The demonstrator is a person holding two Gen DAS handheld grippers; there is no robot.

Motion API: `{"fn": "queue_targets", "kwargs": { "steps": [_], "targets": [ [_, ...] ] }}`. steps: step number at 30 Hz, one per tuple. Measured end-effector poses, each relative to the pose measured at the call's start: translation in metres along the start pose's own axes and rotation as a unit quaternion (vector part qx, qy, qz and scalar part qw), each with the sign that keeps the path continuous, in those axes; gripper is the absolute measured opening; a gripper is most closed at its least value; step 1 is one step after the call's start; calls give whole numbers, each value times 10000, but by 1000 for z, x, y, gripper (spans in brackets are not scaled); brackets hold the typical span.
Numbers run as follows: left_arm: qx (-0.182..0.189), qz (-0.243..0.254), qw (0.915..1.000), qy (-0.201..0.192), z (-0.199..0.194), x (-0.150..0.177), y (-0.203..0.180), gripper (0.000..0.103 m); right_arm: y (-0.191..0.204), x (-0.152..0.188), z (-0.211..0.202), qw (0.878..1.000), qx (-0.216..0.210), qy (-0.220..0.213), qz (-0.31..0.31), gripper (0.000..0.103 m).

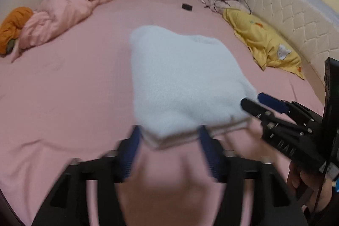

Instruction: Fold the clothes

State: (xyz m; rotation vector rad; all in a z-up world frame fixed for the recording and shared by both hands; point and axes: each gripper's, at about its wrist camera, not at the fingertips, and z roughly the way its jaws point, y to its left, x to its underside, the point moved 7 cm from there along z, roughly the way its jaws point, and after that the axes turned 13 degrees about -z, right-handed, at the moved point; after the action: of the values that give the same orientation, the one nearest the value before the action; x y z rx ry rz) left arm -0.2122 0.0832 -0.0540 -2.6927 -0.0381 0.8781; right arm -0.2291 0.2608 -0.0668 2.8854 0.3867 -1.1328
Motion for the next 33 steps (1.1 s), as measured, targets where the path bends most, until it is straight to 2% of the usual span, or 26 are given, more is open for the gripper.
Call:
{"fn": "queue_targets", "kwargs": {
  "steps": [2,4,6,11,13,18,23,26,33],
  "targets": [
    [32,-20,9999,-131,-27,12,13,77,2,0,-21,9997,90,-218,115,85],
    [13,-60,9999,-157,-48,30,25,77,7,3,-42,9989,163,-382,206,85],
    [-35,-226,9997,-85,-66,53,37,77,19,13,-58,9990,177,-352,198,85],
    [158,-1059,9942,120,-99,116,64,77,44,31,-88,9988,232,-419,55,85],
    [88,-1169,9930,172,-107,126,68,77,52,35,-98,9985,263,-479,-32,85],
    [53,-1048,9944,-159,-138,111,47,77,59,31,-115,9977,262,-617,-114,85],
    [272,-932,9941,-475,-167,99,15,77,50,26,-124,9969,191,-764,38,85],
    [163,-615,9968,-474,-162,94,-3,77,41,25,-125,9963,190,-822,178,85],
    [40,-442,9983,-380,-138,79,-35,77,20,27,-122,9943,255,-944,417,85]
  ]
}}
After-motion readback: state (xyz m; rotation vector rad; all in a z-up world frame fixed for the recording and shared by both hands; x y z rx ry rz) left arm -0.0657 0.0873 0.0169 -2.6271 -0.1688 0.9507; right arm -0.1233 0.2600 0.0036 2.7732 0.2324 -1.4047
